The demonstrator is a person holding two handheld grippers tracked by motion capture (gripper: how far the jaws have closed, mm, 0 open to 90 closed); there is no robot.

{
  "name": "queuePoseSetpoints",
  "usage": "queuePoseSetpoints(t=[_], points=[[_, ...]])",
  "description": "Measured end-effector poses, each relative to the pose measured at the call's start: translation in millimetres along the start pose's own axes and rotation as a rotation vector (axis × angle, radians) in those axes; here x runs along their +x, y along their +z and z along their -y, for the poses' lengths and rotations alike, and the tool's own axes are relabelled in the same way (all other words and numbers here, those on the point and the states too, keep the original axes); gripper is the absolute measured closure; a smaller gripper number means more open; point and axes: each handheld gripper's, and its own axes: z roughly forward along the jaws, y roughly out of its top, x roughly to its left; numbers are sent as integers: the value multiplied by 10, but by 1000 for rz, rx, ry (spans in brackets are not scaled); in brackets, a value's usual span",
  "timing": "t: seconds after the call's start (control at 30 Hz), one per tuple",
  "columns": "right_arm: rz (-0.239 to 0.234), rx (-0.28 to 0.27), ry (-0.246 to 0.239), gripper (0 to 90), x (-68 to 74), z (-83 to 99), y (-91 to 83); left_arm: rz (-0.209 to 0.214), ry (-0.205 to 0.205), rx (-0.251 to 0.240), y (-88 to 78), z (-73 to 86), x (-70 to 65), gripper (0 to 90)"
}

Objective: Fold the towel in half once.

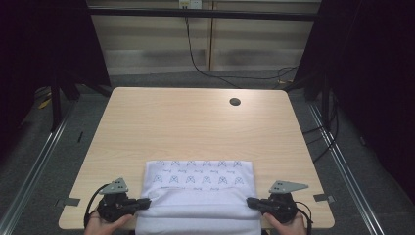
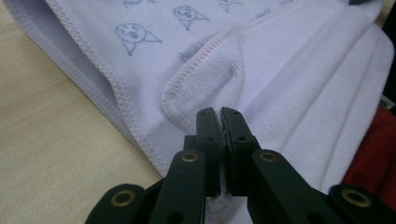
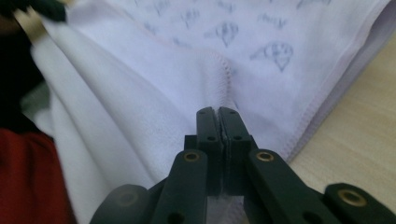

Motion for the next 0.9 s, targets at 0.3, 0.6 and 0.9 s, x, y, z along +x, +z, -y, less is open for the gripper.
queuePoseSetpoints(t=[0.3,0.6,0.9], points=[[83,32,-30,884,-327,-313,274,-113,26,-76,361,-430,441,869],[172,39,-34,884,-760,-792,604,-211,5,-82,646,-891,849,869],[209,2,49,883,-1119,-1123,872,-245,-27,-93,763,-1118,1140,869]])
